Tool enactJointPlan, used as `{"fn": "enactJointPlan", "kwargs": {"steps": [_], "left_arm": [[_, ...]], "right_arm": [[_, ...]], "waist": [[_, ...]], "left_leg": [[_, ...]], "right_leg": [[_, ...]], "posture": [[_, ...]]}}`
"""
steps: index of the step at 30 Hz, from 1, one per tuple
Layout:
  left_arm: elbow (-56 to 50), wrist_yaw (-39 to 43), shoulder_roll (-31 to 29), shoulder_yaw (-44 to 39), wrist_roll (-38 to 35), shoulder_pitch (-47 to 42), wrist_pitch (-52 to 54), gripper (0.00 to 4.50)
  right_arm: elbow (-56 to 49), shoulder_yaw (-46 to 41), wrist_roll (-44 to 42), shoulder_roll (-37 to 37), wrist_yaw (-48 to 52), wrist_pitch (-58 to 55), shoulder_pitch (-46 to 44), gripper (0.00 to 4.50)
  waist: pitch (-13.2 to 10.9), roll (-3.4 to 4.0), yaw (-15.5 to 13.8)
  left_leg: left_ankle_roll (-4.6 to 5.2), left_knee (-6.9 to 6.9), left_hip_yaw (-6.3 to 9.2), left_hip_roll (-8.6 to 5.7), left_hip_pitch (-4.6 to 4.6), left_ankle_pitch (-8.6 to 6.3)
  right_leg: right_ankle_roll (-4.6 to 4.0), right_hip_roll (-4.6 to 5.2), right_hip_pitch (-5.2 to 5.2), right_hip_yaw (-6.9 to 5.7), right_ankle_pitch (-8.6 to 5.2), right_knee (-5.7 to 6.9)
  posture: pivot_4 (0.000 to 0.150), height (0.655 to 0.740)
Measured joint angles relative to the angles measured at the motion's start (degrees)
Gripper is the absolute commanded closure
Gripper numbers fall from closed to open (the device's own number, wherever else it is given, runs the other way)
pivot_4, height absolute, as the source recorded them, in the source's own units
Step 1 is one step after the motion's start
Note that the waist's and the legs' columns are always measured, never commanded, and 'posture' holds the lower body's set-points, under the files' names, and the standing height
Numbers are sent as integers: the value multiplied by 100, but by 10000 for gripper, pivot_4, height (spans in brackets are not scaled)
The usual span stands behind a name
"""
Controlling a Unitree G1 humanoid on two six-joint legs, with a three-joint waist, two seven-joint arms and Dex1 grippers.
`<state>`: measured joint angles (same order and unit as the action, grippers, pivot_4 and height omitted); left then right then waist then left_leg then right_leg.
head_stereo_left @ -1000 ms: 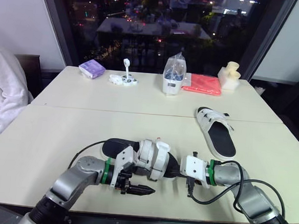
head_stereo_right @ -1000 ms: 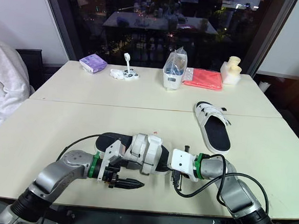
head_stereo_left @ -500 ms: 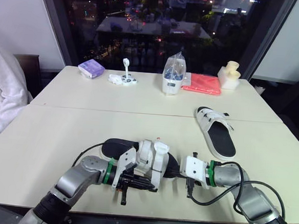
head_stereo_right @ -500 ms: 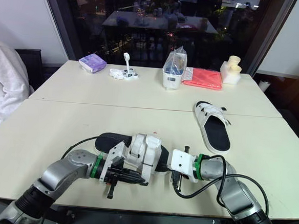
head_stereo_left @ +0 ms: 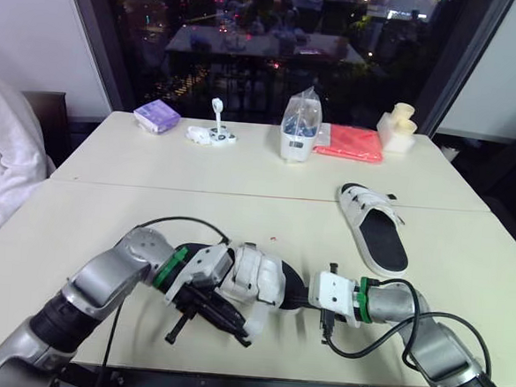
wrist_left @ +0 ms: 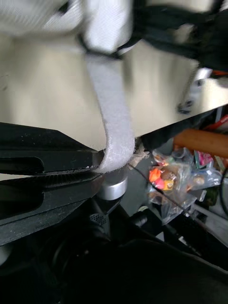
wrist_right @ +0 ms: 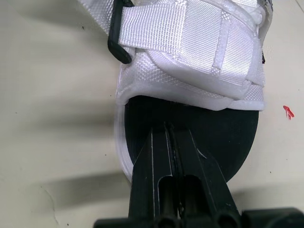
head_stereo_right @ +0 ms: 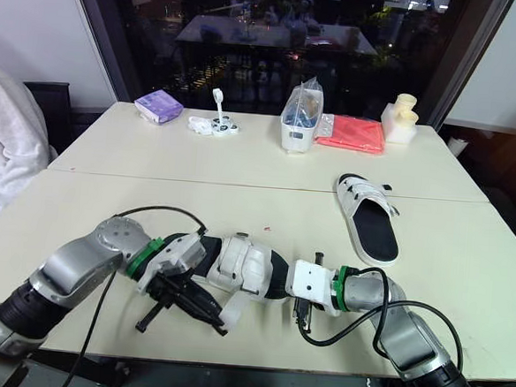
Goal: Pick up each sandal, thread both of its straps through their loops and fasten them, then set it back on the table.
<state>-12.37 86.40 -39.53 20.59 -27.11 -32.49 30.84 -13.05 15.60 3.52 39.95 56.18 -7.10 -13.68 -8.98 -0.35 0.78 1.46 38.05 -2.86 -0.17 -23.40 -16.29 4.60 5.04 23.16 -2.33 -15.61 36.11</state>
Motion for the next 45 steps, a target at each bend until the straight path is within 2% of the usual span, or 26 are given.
{"fn": "enactJointPlan", "kwargs": {"steps": [10, 17, 22, 28, 31, 38, 41, 45], "left_arm": [[1051, 329, 745, 151, 335, -823, -612, 44537], [2701, 294, 1288, 94, 677, -1555, -1173, 44537], [3717, -87, 1629, 17, 1006, -1705, -1630, 44537], [3961, -524, 1737, 4, 1344, -1697, -1789, 44537], [3961, -875, 1762, 6, 1518, -1665, -1624, 35294], [3312, -1163, 1831, -7, 1429, -1400, -504, 1180], [3016, -1519, 2000, -134, 1324, -1311, 99, 459], [2976, -2158, 2280, -321, 1293, -1295, 343, 459]], "right_arm": [[205, -14, -28, 0, 47, 58, -147, 45000], [165, -23, -27, 0, -21, 57, -83, 45000], [136, -16, -27, -1, -64, 24, -63, 45000], [110, -20, -27, 0, -89, 10, -38, 45000], [106, -17, -24, 0, -108, 8, -36, 45000], [156, -1, -1, 0, -133, 5, -48, 45000], [176, 2, 17, 0, -137, 4, -50, 45000], [175, 0, 17, 0, -134, 5, -40, 45000]], "waist": [[-3, -5, -19], [-4, -7, -24], [-6, -11, -21], [-6, -13, -29], [-6, -14, -31], [-3, -17, -41], [-2, -18, -53], [-1, -19, -88]], "left_leg": [[5, 23, -3, -2, 1, 2], [10, 26, -2, -3, 3, 3], [10, 30, -2, -3, 4, 4], [10, 34, 1, -2, 9, 4], [10, 36, 4, -2, 15, 4], [11, 36, 6, -2, 61, 3], [12, 36, 5, -3, 82, 3], [11, 35, 5, -3, 85, 3]], "right_leg": [[6, -11, -12, -2, 3, 9], [26, -27, -17, -2, 13, 11], [36, -31, -19, -2, 19, 13], [38, -29, -28, -2, 20, 15], [38, -29, -37, -2, 20, 15], [37, -23, -84, -2, 20, 15], [35, -13, -102, -2, 18, 15], [35, -7, -103, -1, 18, 15]], "posture": [[1500, 7400], [1500, 7400], [1500, 7400], [1500, 7400], [1500, 7400], [1500, 7400], [1500, 7400], [1500, 7400]]}}
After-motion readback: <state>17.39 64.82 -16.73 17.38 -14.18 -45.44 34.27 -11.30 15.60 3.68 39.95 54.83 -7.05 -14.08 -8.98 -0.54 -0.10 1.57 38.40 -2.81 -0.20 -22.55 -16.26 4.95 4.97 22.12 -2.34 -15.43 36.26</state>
